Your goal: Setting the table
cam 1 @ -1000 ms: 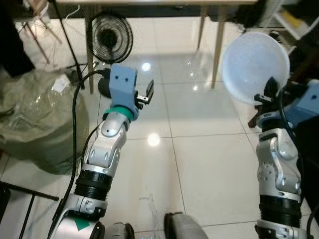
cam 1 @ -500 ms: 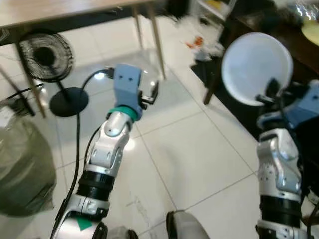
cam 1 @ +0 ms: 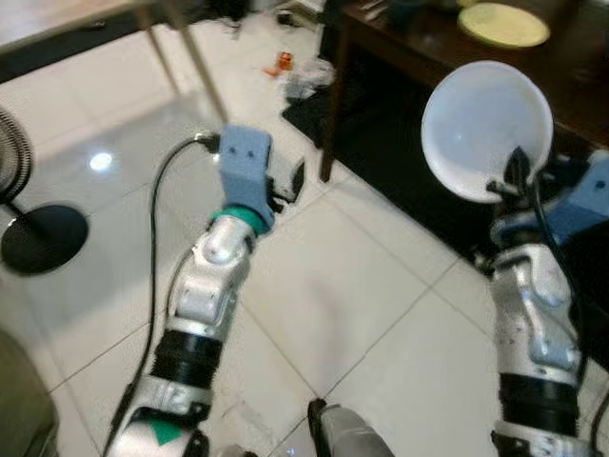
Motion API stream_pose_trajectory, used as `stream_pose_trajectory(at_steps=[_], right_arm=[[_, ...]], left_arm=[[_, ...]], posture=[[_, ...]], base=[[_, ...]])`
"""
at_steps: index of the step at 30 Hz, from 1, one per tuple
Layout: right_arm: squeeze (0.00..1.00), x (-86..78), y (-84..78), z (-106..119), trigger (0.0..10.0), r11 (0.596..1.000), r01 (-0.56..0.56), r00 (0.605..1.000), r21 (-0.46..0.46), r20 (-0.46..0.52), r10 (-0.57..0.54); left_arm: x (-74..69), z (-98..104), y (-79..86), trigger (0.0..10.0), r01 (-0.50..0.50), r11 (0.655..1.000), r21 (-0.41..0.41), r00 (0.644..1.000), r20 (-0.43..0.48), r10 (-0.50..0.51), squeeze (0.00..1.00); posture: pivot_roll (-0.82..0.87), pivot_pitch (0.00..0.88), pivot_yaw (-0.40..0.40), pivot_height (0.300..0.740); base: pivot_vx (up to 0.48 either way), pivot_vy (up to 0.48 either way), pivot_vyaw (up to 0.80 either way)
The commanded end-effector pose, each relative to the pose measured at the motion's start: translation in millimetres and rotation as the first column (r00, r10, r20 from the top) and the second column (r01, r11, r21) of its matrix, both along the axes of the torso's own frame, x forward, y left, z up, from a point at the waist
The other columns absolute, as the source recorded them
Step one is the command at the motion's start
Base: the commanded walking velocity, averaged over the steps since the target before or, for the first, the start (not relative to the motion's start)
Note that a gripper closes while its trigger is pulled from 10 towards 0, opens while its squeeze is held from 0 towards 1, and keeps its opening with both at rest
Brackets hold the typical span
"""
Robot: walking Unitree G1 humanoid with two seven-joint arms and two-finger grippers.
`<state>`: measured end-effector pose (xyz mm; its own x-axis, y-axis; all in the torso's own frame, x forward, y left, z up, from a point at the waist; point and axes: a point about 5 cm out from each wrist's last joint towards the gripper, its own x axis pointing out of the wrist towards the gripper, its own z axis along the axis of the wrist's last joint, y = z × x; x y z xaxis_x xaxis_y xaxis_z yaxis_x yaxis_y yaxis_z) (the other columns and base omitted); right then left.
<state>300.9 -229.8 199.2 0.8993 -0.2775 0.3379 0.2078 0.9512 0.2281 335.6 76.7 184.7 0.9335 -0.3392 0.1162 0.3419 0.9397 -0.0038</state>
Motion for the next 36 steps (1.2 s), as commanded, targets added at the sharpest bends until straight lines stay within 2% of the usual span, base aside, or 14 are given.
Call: stream_pose_trajectory(at_steps=[1,8,9,10,13,14,17,18,20,24,25,27,31,36], right_arm=[[0.00,-1.5,-0.3,-4.8,10.0,1.000,0.002,1.000,0.018,-0.015,-0.001],[0.00,-3.3,-0.8,-12.0,10.0,1.000,0.002,0.999,0.007,-0.043,-0.002],[0.00,-5.1,-0.1,-20.4,10.0,1.000,-0.004,0.997,-0.021,-0.076,0.002],[0.00,-5.1,-0.1,-20.4,10.0,1.000,-0.004,0.997,-0.021,-0.076,0.002],[0.00,-13.3,3.8,-50.0,10.0,0.995,-0.044,0.983,-0.092,-0.181,0.027],[0.00,-13.3,3.8,-50.0,10.0,0.995,-0.044,0.983,-0.092,-0.181,0.027],[0.00,-26.3,9.6,-80.8,10.0,0.987,-0.089,0.959,-0.131,-0.281,0.049],[0.00,-26.3,9.6,-80.8,10.0,0.987,-0.089,0.959,-0.131,-0.281,0.049],[0.00,-32.5,11.0,-93.7,10.0,0.987,-0.095,0.946,-0.128,-0.320,0.050],[0.00,-34.9,11.4,-97.7,10.0,0.989,-0.091,0.942,-0.116,-0.331,0.047],[0.00,-37.1,9.2,-102.2,10.0,0.998,-0.053,0.941,-0.031,-0.335,0.040],[0.00,-37.7,8.1,-103.4,10.0,0.999,-0.039,0.942,-0.002,-0.333,0.037],[0.00,-36.4,5.3,-101.9,10.0,0.999,-0.018,0.947,0.036,-0.321,0.029],[0.00,-35.3,3.4,-100.2,10.0,0.999,-0.014,0.950,0.036,-0.310,0.024]], left_arm=[[-1.4,-5.3,4.6,10.0,-0.013,1.000,0.026,1.000,-0.017,0.014,0.00],[-4.5,-12.6,14.5,10.0,-0.003,0.994,0.105,1.000,-0.006,0.003,0.00],[-4.7,-15.9,20.8,10.0,-0.015,0.990,0.140,1.000,-0.002,0.016,0.00],[-4.7,-15.9,20.8,10.0,-0.015,0.990,0.140,1.000,-0.002,0.016,0.00],[-7.4,-29.6,41.8,10.0,-0.040,0.972,0.230,0.999,-0.013,0.045,0.00],[-7.4,-29.6,41.8,10.0,-0.040,0.972,0.230,0.999,-0.013,0.045,0.00],[-20.1,-59.9,64.3,10.0,-0.031,0.937,0.348,0.995,-0.074,0.060,0.00],[-20.1,-59.9,64.3,10.0,-0.031,0.937,0.348,0.995,-0.074,0.060,0.00],[-30.4,-77.8,72.2,10.0,-0.010,0.921,0.390,0.990,-0.127,0.065,0.00],[-35.5,-84.4,74.4,10.0,0.003,0.917,0.398,0.987,-0.151,0.063,0.00],[-42.7,-91.3,68.9,10.0,0.020,0.916,0.401,0.982,-0.178,0.057,0.00],[-44.7,-93.1,66.5,10.0,0.026,0.916,0.401,0.981,-0.184,0.053,0.00],[-43.5,-91.9,61.7,10.0,0.028,0.924,0.381,0.984,-0.173,0.042,0.00],[-39.2,-88.6,60.5,10.0,0.003,0.936,0.353,0.987,-0.149,0.053,0.00]], posture=[[-0.07,0.000,0.047,0.740],[-0.06,0.000,0.049,0.740],[-0.06,0.000,0.051,0.740],[-0.06,0.000,0.051,0.740],[-0.06,0.000,0.054,0.740],[-0.06,0.000,0.054,0.740],[-0.05,0.000,0.057,0.740],[-0.05,0.000,0.057,0.740],[-0.05,0.000,0.056,0.740],[-0.05,0.000,0.057,0.740],[-0.05,0.000,0.052,0.740],[-0.05,0.000,0.052,0.740],[-0.05,0.000,0.052,0.740],[-0.06,0.000,0.052,0.740]], base=[[0.000,0.000,-0.80],[0.000,0.000,-0.80],[0.000,0.000,-0.80],[0.000,0.000,-0.80],[0.000,0.000,-0.80],[0.000,0.000,-0.80],[0.000,0.000,-0.80],[0.000,0.000,-0.80],[0.000,0.000,-0.80],[0.000,0.000,-0.80],[0.000,0.000,-0.80],[0.000,0.000,-0.80],[0.000,0.000,-0.80],[0.000,0.000,-0.80]])
